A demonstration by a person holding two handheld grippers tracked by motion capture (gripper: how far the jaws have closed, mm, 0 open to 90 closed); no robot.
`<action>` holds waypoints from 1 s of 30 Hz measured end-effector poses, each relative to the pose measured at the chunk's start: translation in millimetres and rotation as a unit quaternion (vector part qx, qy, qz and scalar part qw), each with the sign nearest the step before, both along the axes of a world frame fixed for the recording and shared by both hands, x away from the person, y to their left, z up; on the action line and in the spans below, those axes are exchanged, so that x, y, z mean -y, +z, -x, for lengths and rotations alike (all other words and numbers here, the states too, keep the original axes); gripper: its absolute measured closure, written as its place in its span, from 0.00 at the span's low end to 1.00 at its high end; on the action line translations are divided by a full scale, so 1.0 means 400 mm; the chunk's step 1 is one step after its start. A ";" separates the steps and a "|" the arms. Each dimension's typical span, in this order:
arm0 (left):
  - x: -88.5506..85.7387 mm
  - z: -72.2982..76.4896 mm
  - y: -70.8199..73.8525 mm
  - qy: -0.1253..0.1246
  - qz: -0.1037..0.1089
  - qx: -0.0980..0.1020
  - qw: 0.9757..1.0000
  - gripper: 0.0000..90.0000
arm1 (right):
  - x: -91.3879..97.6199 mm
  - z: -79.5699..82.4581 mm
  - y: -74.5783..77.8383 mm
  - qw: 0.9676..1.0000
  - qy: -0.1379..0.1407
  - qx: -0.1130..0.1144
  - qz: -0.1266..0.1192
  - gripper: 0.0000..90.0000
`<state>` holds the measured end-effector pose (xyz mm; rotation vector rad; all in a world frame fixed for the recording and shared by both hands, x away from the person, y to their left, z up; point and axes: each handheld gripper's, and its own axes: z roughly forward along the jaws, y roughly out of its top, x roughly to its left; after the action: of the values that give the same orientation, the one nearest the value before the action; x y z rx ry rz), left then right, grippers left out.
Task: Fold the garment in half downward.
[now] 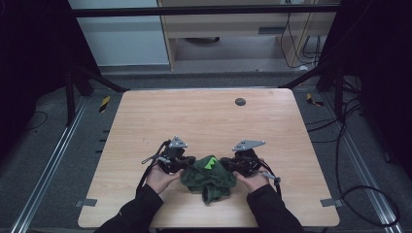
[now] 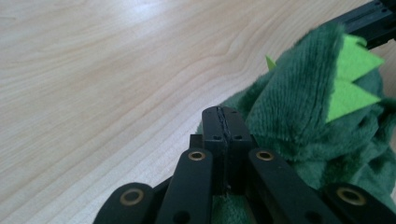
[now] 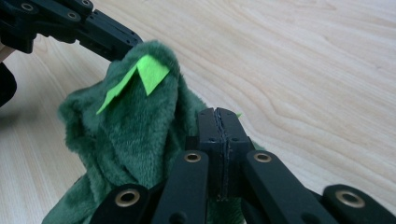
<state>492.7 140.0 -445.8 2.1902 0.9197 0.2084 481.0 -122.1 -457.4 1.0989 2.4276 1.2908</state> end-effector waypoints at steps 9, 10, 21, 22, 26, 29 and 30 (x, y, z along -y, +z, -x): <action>-0.005 0.036 0.005 -0.021 0.007 -0.003 1.000 1.00 | -0.007 0.021 0.000 1.000 0.015 0.000 -0.001 0.98; -0.009 0.042 0.006 -0.025 0.007 -0.003 1.000 1.00 | -0.007 0.024 0.002 1.000 0.019 0.001 -0.002 0.98; -0.017 0.109 0.021 -0.056 0.013 -0.004 0.998 0.99 | -0.016 0.068 0.017 0.999 0.042 0.003 -0.008 0.97; -0.015 0.115 0.023 -0.063 0.010 -0.003 0.998 0.99 | -0.016 0.074 0.017 0.999 0.044 0.005 -0.008 0.97; -0.008 0.134 0.024 -0.076 0.004 -0.001 0.997 0.99 | -0.014 0.090 0.016 0.999 0.049 0.005 -0.006 0.96; -0.005 0.145 0.019 -0.081 -0.004 -0.001 0.997 0.99 | -0.009 0.100 0.014 0.999 0.052 0.002 -0.008 0.96; -0.005 0.148 0.016 -0.083 -0.004 -0.003 0.997 0.99 | -0.008 0.103 0.012 0.999 0.051 0.002 -0.005 0.96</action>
<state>433.5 142.0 -439.5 2.2630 0.7379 0.1257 439.7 -118.8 -452.6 0.9870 2.5062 1.3349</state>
